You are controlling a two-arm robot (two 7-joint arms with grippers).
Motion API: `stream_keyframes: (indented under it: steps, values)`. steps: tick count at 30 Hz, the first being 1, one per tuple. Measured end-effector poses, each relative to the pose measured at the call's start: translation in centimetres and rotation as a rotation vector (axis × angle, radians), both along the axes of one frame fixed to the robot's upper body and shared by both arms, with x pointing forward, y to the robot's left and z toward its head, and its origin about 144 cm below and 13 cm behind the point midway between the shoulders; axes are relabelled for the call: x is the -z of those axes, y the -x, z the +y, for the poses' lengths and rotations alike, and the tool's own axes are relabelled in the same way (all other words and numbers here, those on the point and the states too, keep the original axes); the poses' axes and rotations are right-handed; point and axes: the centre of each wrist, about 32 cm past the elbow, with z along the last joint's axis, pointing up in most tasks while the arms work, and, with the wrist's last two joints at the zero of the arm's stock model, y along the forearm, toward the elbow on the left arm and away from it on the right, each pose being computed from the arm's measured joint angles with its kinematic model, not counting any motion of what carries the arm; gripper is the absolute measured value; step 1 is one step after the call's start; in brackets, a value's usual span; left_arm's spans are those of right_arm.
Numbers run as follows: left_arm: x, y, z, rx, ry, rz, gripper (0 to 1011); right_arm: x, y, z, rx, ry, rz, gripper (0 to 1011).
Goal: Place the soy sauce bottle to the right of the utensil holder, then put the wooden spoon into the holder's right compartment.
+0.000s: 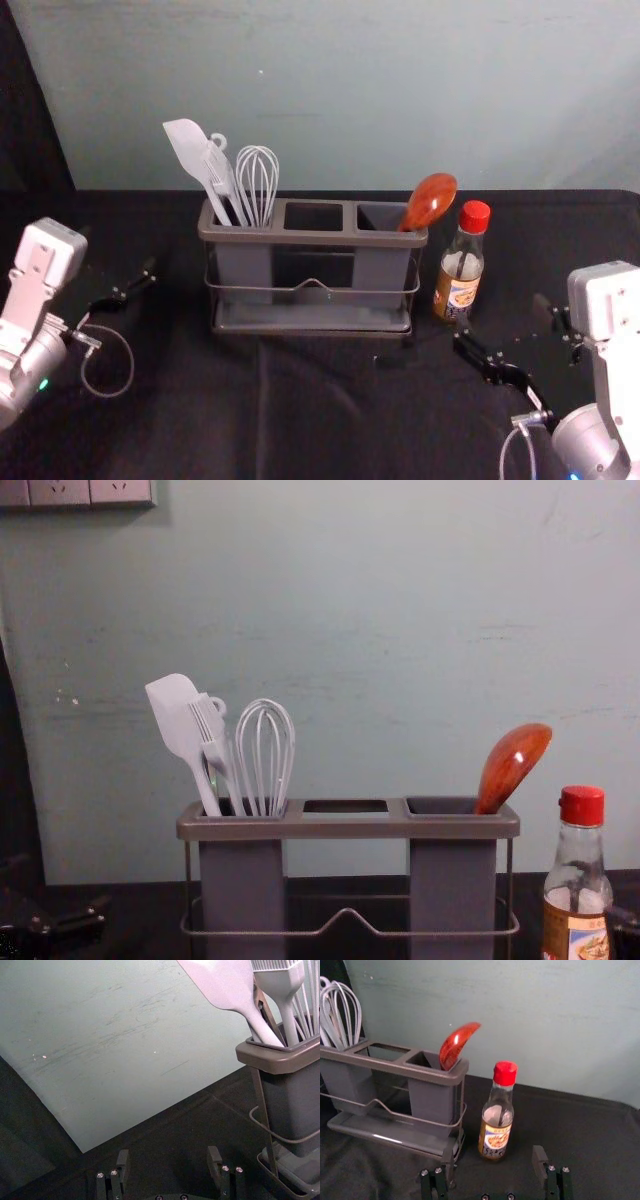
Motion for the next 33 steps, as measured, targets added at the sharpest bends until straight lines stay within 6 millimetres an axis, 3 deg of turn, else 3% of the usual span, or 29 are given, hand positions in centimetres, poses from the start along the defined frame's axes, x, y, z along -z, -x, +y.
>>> stream_keyframes:
  steps: [33]
  values:
    - [0.0,0.0,0.0,0.000,0.000,0.000,1011,0.9,-1.0,-1.3,-0.024,-0.066,0.091,1003]
